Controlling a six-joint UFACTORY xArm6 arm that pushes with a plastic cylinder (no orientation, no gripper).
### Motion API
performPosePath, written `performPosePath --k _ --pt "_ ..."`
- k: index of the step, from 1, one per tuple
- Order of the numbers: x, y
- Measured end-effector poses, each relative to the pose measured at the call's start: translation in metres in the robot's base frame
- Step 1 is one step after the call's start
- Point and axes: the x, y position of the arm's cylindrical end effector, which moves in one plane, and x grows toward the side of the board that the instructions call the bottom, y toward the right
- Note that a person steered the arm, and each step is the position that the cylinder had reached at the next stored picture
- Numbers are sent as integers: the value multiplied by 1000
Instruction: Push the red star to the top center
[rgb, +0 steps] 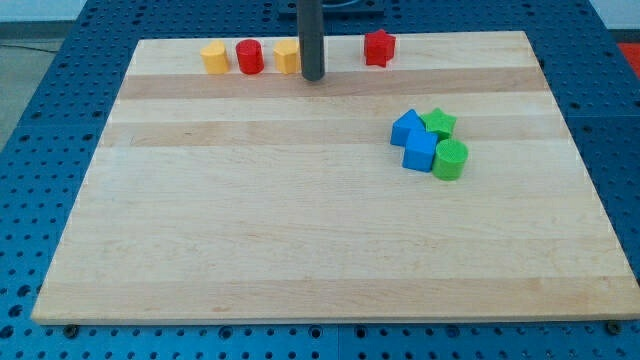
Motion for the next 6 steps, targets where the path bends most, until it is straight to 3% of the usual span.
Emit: performPosePath --k 2,4,6 --pt "-6 152" --pt "-91 150" --pt "-47 99"
